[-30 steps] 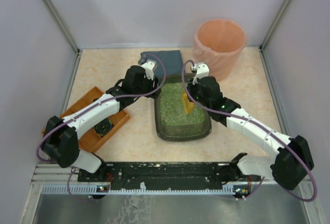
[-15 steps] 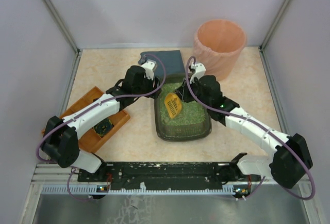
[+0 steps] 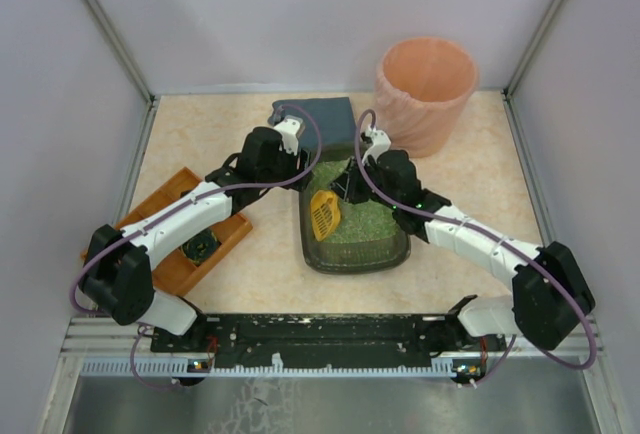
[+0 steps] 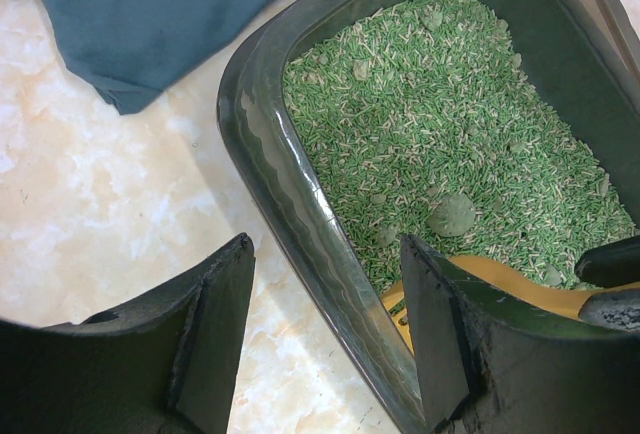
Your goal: Clean the litter box
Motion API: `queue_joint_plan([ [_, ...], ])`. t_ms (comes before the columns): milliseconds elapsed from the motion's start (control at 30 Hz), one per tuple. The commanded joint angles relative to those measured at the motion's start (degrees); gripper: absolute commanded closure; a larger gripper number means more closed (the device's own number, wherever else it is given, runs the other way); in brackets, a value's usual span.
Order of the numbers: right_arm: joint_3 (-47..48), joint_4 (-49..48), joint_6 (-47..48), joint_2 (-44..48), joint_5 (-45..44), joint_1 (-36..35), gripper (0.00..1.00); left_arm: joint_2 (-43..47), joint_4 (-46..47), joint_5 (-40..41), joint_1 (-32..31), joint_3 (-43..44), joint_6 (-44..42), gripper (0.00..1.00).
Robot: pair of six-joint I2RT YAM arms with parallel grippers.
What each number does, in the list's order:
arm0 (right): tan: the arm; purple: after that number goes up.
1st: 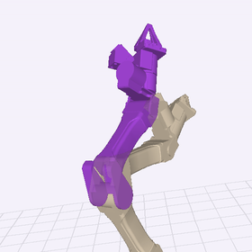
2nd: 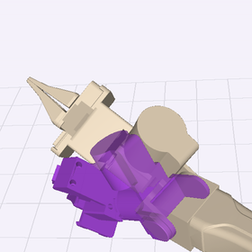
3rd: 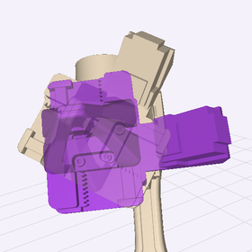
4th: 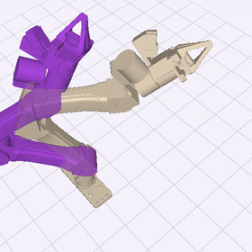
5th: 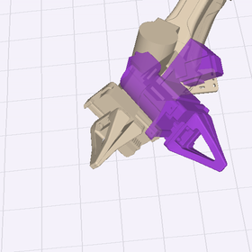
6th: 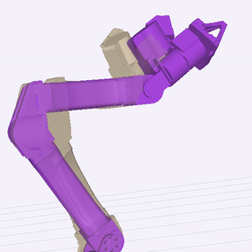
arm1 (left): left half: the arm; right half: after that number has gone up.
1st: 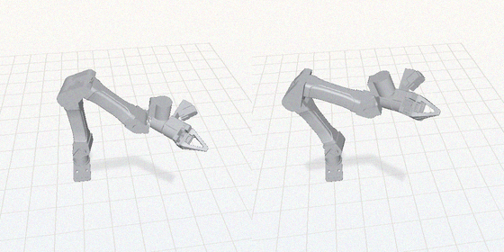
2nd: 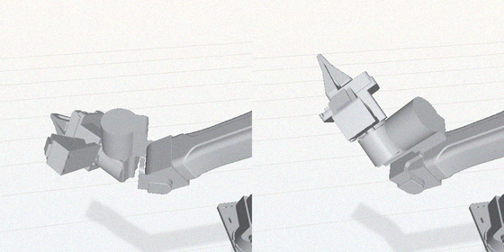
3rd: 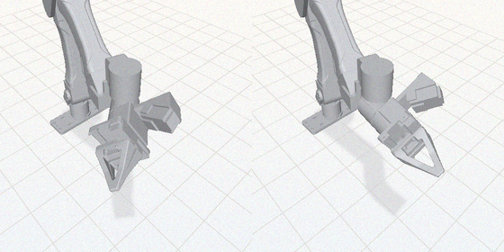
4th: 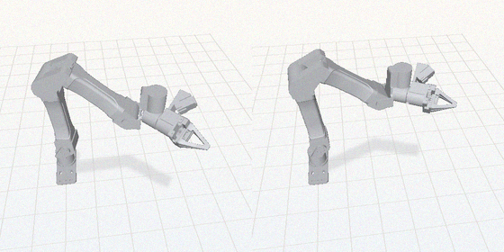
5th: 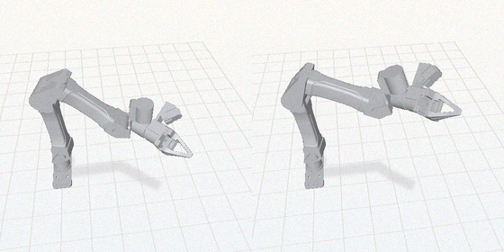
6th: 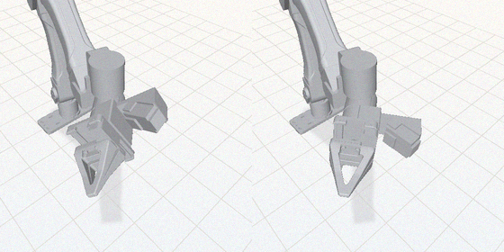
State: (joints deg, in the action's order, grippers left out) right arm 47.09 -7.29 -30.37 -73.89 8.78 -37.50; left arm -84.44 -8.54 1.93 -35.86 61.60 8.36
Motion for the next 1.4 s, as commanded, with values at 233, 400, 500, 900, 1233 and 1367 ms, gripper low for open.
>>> queue_joint_plan([
  [233,2.06,3.03,2.72,-4.22,-6.25,-7.44,1.00,0.77,1.32,-0.50,0.00,0.62,0.16,0.34],
  [400,4.50,8.88,7.21,-5.31,-14.17,-9.98,1.00,0.85,1.20,-0.33,-0.01,0.61,0.22,0.34],
  [500,7.06,13.10,11.46,-5.93,-21.30,-10.86,1.00,0.79,1.33,-0.50,-0.06,0.61,0.20,0.34],
  [900,14.26,22.39,23.23,-6.86,-41.12,-11.63,1.00,1.04,1.42,-0.07,0.00,0.45,0.10,0.34],
  [1233,16.54,18.72,23.04,1.69,-32.31,-7.29,1.00,1.13,1.38,0.01,-0.03,0.45,0.12,0.34],
  [1367,14.59,17.65,19.43,5.56,-25.95,-3.28,1.00,0.89,1.36,-0.47,-0.01,0.52,0.08,0.34],
])
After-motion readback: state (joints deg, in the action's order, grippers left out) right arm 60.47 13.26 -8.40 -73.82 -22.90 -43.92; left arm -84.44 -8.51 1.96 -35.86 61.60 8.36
